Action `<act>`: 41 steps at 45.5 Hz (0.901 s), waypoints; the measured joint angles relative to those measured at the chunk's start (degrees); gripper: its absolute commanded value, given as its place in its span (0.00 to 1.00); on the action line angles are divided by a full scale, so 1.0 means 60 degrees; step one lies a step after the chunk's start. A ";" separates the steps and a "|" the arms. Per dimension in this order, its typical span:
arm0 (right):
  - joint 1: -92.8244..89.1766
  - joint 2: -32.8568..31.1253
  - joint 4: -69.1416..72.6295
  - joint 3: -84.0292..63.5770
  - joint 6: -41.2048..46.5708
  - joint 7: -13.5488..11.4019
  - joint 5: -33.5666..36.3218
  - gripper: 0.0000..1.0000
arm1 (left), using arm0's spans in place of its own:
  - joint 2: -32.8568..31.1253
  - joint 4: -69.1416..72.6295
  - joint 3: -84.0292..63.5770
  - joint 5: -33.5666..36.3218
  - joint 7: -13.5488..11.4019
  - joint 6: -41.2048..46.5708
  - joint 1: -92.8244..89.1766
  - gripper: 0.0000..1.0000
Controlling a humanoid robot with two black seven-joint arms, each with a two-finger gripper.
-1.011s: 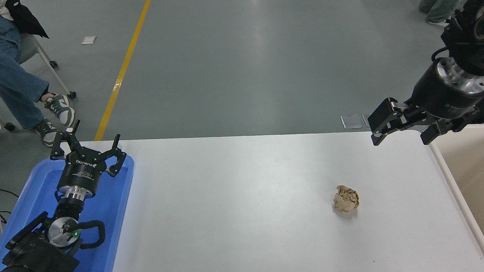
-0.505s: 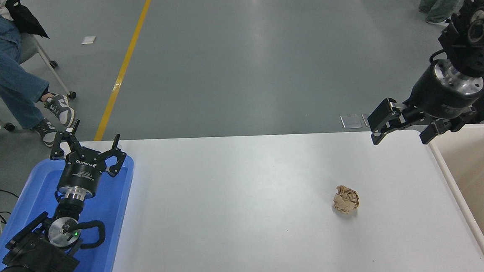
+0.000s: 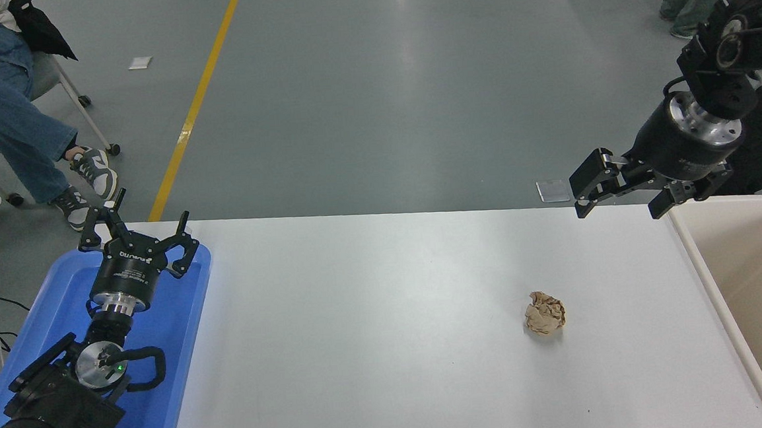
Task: Pick up paper ball place in dustbin
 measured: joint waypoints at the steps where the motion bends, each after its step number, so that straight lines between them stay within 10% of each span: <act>1: 0.0023 -0.0002 -0.0012 -0.0019 0.0000 0.0001 -0.0005 1.00 | -0.0001 0.0000 0.0000 0.0000 0.0000 0.0000 0.0000 1.00; 41: -0.2754 0.0548 -0.1170 0.0332 -0.3314 0.0004 -0.0317 1.00 | 0.0000 0.0002 0.0000 -0.0001 0.0003 0.0000 0.0001 1.00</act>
